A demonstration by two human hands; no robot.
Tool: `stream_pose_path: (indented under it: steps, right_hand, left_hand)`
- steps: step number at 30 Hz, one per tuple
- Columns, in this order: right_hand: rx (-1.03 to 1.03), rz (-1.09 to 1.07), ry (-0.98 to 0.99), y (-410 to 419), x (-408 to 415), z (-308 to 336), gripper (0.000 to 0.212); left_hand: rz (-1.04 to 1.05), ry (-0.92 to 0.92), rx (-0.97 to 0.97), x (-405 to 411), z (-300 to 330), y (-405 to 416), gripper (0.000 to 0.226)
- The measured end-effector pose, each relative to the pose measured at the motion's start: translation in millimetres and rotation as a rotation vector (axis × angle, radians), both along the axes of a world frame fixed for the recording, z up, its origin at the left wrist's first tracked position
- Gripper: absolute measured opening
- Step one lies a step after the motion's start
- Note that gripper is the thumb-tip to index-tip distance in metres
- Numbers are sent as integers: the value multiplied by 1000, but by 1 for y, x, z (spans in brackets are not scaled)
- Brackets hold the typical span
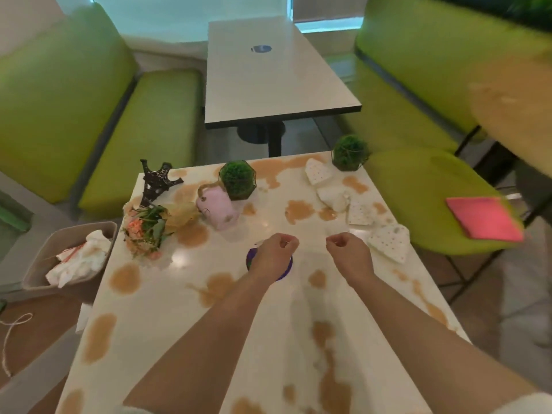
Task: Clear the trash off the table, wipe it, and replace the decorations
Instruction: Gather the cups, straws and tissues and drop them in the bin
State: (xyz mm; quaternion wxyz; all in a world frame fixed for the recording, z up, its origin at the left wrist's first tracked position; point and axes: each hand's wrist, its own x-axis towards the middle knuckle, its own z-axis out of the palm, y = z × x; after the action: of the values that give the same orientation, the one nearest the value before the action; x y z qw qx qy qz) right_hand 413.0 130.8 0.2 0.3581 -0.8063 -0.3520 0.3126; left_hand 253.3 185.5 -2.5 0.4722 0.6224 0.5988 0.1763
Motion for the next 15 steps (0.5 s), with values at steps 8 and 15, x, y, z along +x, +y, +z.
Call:
stream_pose_path:
  steps: [8,15]
  right_hand:
    - [-50,-57,-131,-26,107,-21,17]
    - [-112,-76,-224,-14,159,-38,51]
  left_hand:
    - [-127,89,60,94,-28,-7,30]
    - [-322,312,310,144,-46,6,41]
